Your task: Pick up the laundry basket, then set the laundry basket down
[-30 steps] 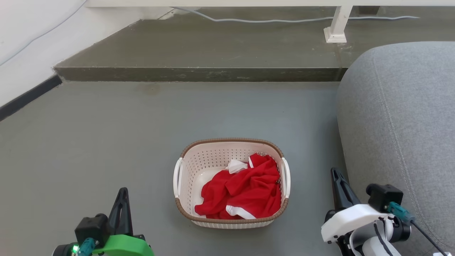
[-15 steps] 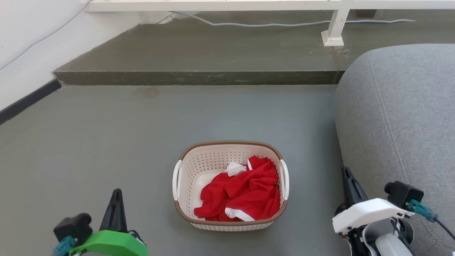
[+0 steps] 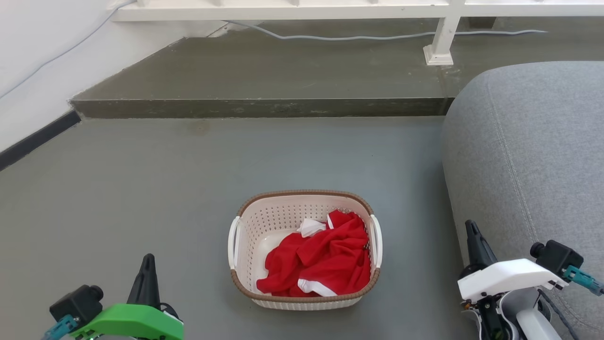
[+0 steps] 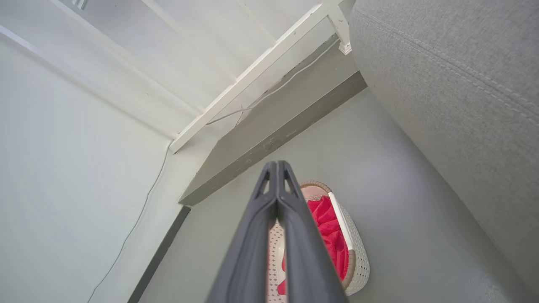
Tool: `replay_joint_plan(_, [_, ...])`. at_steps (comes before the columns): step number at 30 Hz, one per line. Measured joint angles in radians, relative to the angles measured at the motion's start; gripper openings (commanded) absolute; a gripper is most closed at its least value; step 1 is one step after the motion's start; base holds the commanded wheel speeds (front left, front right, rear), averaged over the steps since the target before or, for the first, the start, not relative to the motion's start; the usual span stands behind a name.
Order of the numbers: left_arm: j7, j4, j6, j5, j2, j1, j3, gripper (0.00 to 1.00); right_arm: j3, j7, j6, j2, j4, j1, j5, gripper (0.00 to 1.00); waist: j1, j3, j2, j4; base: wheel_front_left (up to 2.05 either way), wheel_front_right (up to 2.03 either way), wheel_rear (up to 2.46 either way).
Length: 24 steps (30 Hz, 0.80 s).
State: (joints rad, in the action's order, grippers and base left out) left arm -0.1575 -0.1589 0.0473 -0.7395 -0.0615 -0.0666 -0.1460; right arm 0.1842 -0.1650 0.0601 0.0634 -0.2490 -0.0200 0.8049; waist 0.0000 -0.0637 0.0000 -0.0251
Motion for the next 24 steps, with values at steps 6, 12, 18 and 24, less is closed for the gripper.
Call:
replay_joint_plan(6, [0.021,-0.007,-0.012,-0.084,-0.009,0.002,0.014,0.00,-0.020,0.021,-0.016,0.004,0.001,0.002,0.079,0.00,0.0000,0.005,0.0000,0.002,0.00,0.00,0.00])
replay_joint_plan(12, [0.036,-0.019,-0.023,-0.175,-0.012,0.013,0.021,0.00,-0.041,0.039,-0.027,0.009,0.001,0.010,0.161,0.00,0.0000,0.011,0.0000,0.005,0.00,0.00,0.00])
replay_joint_plan(18, [0.054,-0.024,-0.041,-0.255,-0.015,0.025,0.037,0.00,-0.058,0.054,-0.043,0.012,0.001,0.012,0.243,0.00,0.0000,0.016,0.0000,0.007,0.00,0.00,0.00])
replay_joint_plan(24, [0.071,-0.030,-0.056,-0.342,-0.017,0.027,0.048,0.00,-0.079,0.073,-0.060,0.017,0.001,0.012,0.321,0.00,-0.0001,0.022,0.0000,0.009,0.00,0.00,0.00])
